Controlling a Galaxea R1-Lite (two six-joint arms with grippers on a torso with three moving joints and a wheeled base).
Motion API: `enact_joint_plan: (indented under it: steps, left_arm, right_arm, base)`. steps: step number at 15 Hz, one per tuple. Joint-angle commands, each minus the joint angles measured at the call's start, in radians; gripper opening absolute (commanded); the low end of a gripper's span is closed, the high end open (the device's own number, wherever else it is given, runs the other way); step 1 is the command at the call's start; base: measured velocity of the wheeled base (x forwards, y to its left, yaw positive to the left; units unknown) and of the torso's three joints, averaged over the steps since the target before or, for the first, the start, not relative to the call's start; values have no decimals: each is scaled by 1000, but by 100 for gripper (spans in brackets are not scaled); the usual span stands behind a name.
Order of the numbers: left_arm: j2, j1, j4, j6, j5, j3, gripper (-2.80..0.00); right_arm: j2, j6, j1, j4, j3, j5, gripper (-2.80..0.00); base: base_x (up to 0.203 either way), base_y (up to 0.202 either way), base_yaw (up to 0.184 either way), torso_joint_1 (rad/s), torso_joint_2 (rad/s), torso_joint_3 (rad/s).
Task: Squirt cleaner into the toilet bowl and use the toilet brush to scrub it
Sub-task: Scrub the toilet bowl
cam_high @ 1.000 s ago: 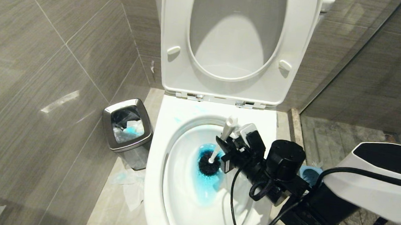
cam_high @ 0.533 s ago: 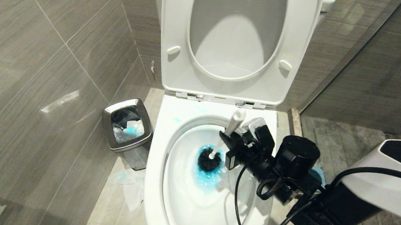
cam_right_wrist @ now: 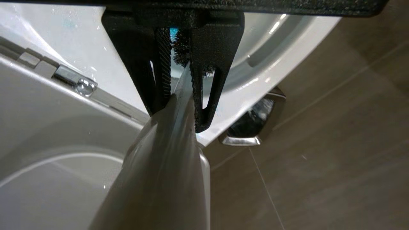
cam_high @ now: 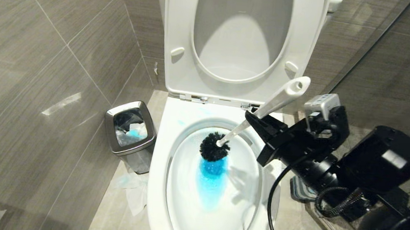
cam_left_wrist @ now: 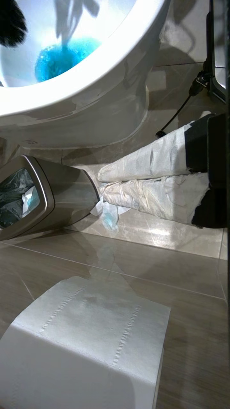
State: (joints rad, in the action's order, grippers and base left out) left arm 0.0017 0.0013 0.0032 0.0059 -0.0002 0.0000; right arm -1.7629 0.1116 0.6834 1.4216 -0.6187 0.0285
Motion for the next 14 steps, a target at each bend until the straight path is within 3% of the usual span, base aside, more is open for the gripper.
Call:
enact_joint_plan:
  steps: [1, 9, 14]
  left_arm:
    - [0, 0, 0, 0, 0, 0, -280]
    - [0, 0, 0, 0, 0, 0, -280]
    - [0, 0, 0, 0, 0, 0, -280]
  right_arm:
    - [118, -24, 2, 2, 30, 20, -280]
    - [362, -145, 1, -294, -5, 46, -280]
    - [455, -151, -39, -615, -126, 54, -280]
  base:
    - [0, 0, 0, 0, 0, 0]
    - [0, 0, 0, 0, 0, 0]
    - [0, 0, 0, 0, 0, 0]
